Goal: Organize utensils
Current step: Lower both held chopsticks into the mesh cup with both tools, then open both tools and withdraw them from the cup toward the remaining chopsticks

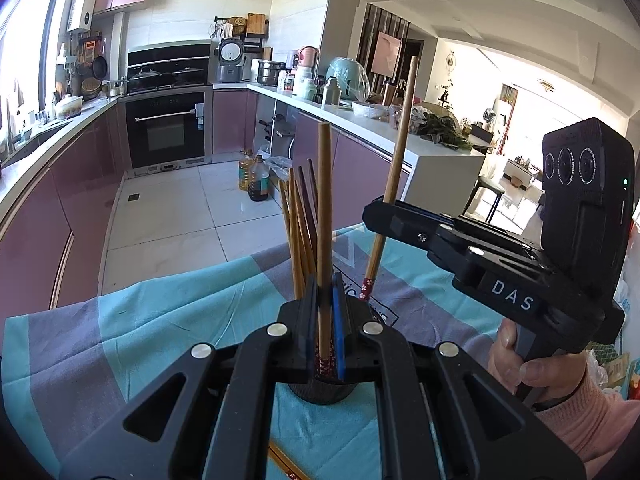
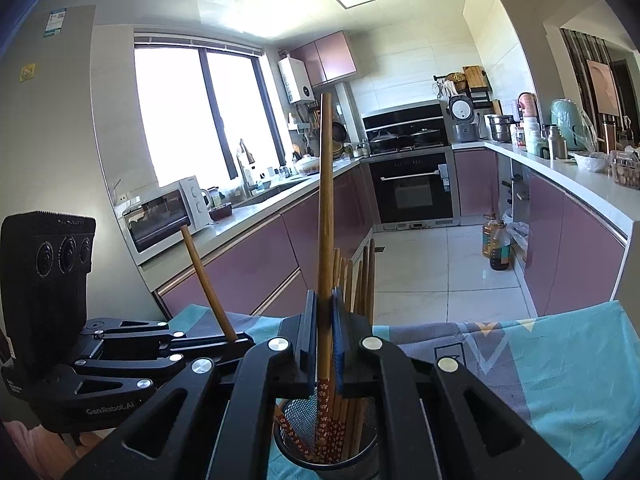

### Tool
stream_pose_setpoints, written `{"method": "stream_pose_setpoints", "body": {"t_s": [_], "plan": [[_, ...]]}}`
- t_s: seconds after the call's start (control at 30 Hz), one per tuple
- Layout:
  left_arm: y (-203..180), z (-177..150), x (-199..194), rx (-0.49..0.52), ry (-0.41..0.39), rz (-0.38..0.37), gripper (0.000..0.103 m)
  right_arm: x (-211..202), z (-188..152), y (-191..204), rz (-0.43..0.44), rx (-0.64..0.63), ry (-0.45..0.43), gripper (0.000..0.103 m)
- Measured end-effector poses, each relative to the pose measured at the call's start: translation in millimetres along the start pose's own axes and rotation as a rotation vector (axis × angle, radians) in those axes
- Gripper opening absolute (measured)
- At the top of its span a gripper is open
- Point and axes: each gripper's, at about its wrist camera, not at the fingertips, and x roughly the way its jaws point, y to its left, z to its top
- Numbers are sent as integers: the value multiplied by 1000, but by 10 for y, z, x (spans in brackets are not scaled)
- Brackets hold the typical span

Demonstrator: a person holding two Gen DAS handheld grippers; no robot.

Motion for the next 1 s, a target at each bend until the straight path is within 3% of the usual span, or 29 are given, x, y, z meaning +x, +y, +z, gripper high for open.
{"method": "stream_pose_setpoints", "body": {"t_s": [0.43, 0.73, 1.0], "plan": [[72, -65, 273, 1, 68, 15, 7, 240, -290, -9, -27, -28, 205, 6], [134, -59, 432, -16, 96, 10, 8, 314, -341, 11, -31, -13, 232, 8], [220, -125, 444, -43, 91, -10, 24, 273, -363, -7, -23, 7, 227, 11]]}}
